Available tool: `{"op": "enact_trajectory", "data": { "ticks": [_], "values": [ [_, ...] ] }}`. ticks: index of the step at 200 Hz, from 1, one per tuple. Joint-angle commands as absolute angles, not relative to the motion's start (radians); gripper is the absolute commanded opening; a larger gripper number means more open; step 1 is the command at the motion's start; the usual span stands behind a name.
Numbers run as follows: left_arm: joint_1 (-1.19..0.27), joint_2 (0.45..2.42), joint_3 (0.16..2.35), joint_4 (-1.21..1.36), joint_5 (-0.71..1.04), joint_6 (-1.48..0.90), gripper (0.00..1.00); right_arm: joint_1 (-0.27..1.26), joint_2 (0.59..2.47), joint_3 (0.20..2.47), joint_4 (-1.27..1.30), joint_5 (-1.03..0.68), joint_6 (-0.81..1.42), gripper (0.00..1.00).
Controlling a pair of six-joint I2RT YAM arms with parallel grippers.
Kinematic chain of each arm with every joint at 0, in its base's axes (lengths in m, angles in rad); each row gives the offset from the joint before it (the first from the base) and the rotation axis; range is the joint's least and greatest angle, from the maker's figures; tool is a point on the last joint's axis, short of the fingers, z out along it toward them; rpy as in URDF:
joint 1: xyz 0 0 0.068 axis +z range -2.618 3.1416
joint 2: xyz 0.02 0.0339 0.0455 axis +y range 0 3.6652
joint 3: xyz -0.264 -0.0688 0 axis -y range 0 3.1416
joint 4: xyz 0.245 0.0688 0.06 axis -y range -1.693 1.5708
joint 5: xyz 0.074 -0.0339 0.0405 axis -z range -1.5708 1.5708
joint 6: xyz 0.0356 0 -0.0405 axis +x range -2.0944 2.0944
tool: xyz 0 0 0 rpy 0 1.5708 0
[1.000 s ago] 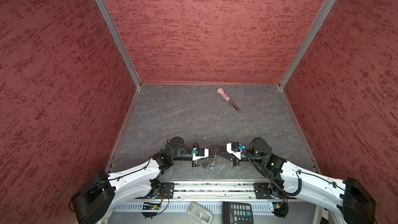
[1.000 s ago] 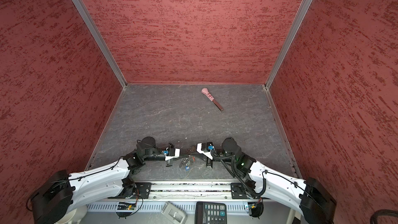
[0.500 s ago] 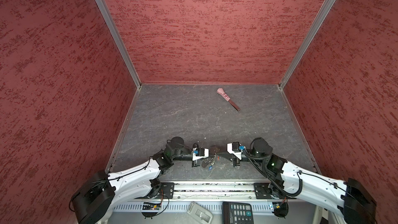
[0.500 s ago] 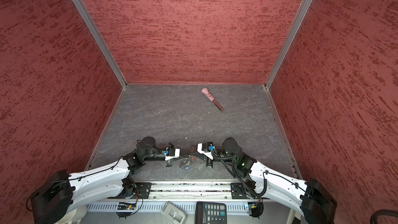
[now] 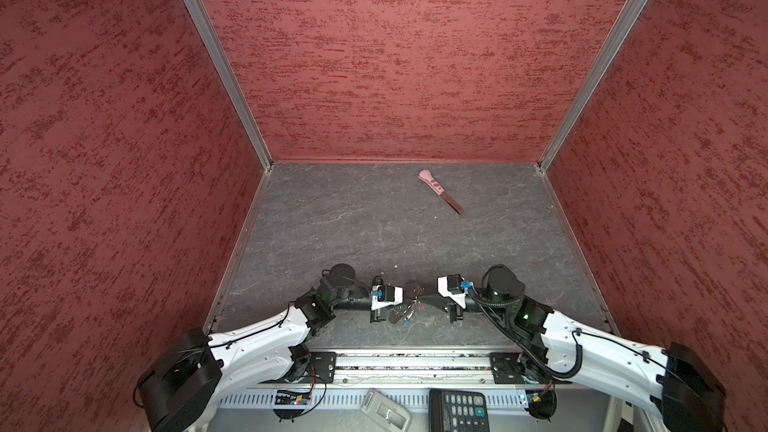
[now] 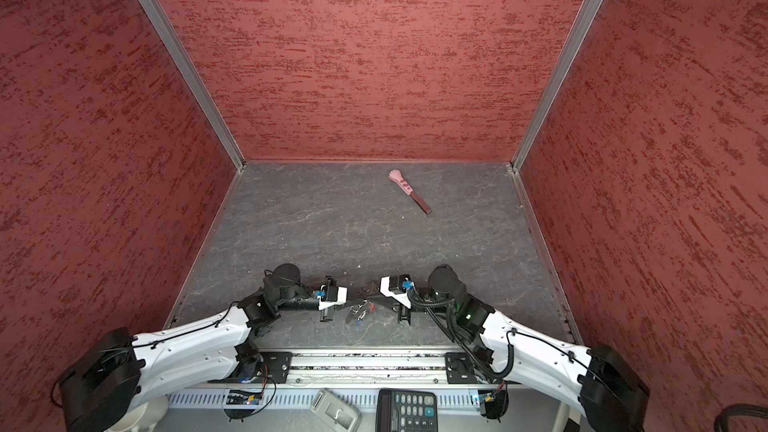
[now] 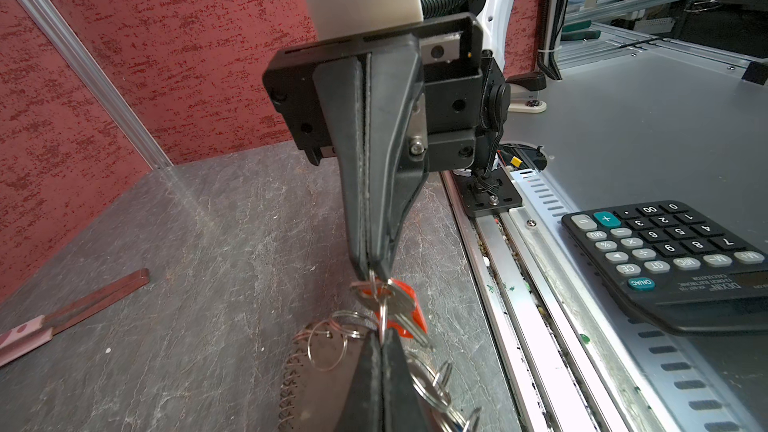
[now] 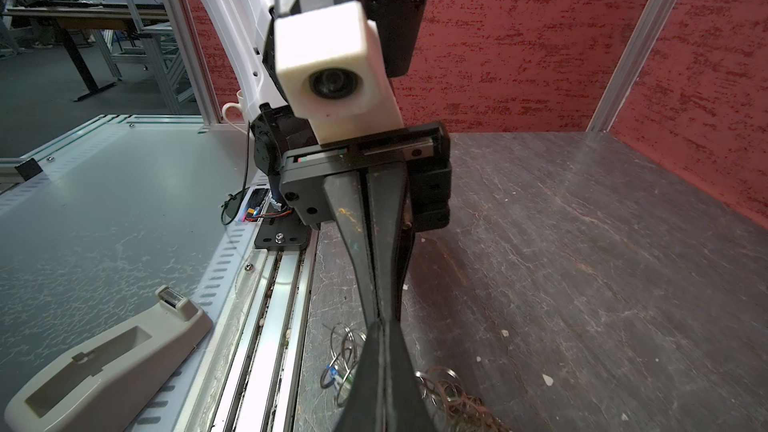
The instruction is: Put the keys on the keyring
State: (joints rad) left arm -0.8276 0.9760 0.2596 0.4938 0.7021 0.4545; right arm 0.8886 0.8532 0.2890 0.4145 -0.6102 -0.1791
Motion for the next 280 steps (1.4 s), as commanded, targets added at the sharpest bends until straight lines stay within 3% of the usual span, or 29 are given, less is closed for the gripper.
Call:
{"op": "enact_trajectory", "data": {
  "ticks": [1,221,280],
  "values": [
    [-0.826,0.960,0.256,0.523,0.715,0.462,0.00,0.891,0.857,0.316,0.423,-0.647,-0.180,0.00],
    [-0.858,0.958,0.241,0.514,0.668,0.535,0.00,0.891,0.872,0.330,0.399,-0.702,-0.166,0.00],
    [-0.865,0.960,0.245,0.492,0.651,0.556,0.00,0.890,0.799,0.333,0.361,-0.627,-0.185,0.00]
  ]
}}
